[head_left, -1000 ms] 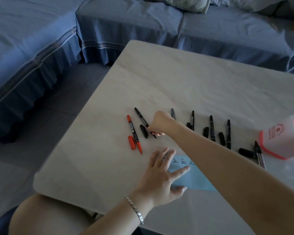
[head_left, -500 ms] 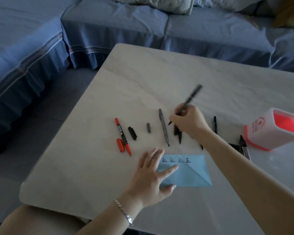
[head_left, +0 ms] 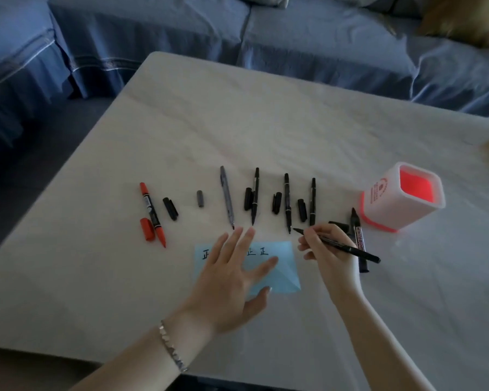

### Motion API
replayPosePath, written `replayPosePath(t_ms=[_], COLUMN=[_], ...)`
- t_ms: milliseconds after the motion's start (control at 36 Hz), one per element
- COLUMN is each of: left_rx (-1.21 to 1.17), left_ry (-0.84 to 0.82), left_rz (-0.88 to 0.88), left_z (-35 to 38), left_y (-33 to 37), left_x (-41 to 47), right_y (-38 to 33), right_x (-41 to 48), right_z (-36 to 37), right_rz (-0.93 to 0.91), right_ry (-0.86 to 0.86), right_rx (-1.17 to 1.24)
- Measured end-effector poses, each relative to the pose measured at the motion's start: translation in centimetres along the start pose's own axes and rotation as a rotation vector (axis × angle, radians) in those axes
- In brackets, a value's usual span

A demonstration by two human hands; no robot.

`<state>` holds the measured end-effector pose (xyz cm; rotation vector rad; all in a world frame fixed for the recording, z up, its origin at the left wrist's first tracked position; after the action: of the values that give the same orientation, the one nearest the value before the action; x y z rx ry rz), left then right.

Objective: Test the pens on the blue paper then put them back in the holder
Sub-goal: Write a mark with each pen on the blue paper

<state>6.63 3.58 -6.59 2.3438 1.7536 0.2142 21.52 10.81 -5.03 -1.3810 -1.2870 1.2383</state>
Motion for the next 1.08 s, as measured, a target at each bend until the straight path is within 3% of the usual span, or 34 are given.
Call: replayPosePath(t_ms=[194, 389, 528, 722, 1083], left_rx=[0.125, 0.089, 0.034, 0.039, 0.001], left_ry=[-0.128, -0.031, 0.047, 0.089, 0.108], left_rz=[-0.038, -0.005, 0.006, 0.005, 0.002], left_z=[3.0, 2.8, 2.4, 2.5, 2.3], left_y=[1.2, 1.1, 1.4, 1.5, 1.9], left_x=[1.5, 0.9, 0.9, 1.0, 1.0], right_y=[0.4, 2.4, 2.9, 2.7, 2.7], right_x=[0.6, 0.3, -0.1, -0.4, -0.3], right_z=[1.8, 1.3, 0.9, 1.1, 1.1], right_rz=[-0.024, 0.032, 0.007, -0.052, -0.079], right_ry=[0.001, 0.148, 0.254, 0.259, 0.25], right_rx=[0.021, 0.044, -0.089, -0.222, -0.26])
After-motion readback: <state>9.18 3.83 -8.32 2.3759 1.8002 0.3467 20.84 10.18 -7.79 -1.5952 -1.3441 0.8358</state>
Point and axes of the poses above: each hand's wrist, its own x-axis towards the middle knuckle, its own z-axis out of the palm, y = z × x, the point moved 10 cm from there along x, towards the middle knuckle, and after that the axes turned 4 degrees about -y, right-handed, at the moved point
